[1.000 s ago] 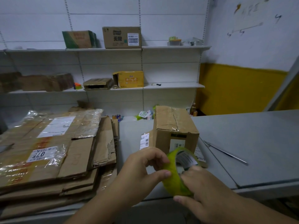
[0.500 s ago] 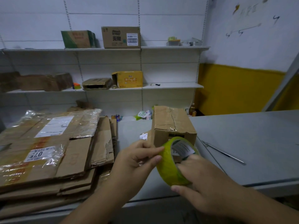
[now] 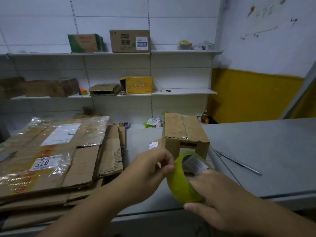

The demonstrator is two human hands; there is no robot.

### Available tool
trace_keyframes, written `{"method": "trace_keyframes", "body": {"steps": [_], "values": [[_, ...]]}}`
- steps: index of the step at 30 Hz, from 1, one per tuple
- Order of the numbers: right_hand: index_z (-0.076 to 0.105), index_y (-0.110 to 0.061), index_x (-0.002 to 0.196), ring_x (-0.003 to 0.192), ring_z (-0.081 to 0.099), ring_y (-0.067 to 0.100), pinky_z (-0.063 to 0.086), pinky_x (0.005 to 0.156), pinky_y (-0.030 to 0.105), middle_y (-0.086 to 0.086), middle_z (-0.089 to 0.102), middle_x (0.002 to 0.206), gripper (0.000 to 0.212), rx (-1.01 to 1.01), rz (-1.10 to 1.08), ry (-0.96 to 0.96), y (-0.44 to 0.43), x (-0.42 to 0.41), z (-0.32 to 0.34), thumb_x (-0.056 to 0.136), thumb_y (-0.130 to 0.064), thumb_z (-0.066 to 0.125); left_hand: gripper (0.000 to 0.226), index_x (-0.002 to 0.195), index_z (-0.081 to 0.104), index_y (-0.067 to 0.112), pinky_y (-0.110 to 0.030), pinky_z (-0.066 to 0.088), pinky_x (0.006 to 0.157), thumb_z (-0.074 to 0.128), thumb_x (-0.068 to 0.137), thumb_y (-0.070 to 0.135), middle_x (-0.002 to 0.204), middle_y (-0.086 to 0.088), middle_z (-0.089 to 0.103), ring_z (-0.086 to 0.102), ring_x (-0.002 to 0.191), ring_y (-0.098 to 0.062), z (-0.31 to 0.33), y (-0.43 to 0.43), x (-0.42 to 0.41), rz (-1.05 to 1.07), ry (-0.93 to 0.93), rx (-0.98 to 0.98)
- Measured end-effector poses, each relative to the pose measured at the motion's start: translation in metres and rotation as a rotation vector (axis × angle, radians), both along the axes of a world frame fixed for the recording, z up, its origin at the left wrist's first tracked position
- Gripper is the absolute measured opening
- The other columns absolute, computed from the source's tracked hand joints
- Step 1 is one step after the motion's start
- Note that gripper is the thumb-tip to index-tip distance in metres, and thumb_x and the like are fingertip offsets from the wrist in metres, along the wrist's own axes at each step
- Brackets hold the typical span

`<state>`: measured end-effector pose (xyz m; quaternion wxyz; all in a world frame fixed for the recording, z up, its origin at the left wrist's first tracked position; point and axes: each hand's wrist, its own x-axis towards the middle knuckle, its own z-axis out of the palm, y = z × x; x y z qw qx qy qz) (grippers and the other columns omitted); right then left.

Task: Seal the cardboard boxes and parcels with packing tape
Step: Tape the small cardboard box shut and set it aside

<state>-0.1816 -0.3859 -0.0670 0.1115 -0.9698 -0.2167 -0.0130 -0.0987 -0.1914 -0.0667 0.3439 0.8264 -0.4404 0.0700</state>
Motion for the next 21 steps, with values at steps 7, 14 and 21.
{"method": "trace_keyframes", "body": {"steps": [7, 14, 21], "values": [[0.049, -0.031, 0.097, 0.076, 0.048, 0.002, 0.037, 0.067, 0.02, -0.012, 0.055, 0.09, 0.037, -0.028, -0.017, 0.037, 0.0, -0.005, 0.009, 0.087, -0.067, 0.046, 0.02, 0.084, 0.04, 0.034, -0.029, 0.045, 0.07, 0.042, 0.098, 0.02, 0.087, 0.009, 0.048, 0.044, 0.08, -0.011, -0.006, -0.001, -0.004, -0.056, 0.076, 0.056], [0.051, -0.029, 0.093, 0.07, 0.048, 0.003, 0.034, 0.061, 0.021, -0.013, 0.05, 0.078, 0.039, 0.049, -0.057, 0.048, -0.006, -0.006, 0.011, 0.084, -0.066, 0.049, 0.008, 0.085, 0.054, 0.027, -0.023, 0.047, 0.065, 0.046, 0.088, 0.025, 0.08, 0.009, 0.06, 0.055, 0.073, -0.009, -0.014, -0.005, -0.01, 0.002, 0.165, -0.262], [0.044, -0.039, 0.095, 0.074, 0.047, -0.004, 0.031, 0.063, 0.013, -0.023, 0.048, 0.081, 0.027, 0.074, -0.023, 0.062, 0.0, -0.01, 0.022, 0.086, -0.063, 0.051, 0.026, 0.098, 0.075, 0.032, -0.036, 0.055, 0.077, 0.071, 0.073, 0.038, 0.093, -0.003, 0.065, 0.062, 0.089, -0.022, -0.019, -0.008, -0.011, -0.066, 0.393, -0.5]]}}
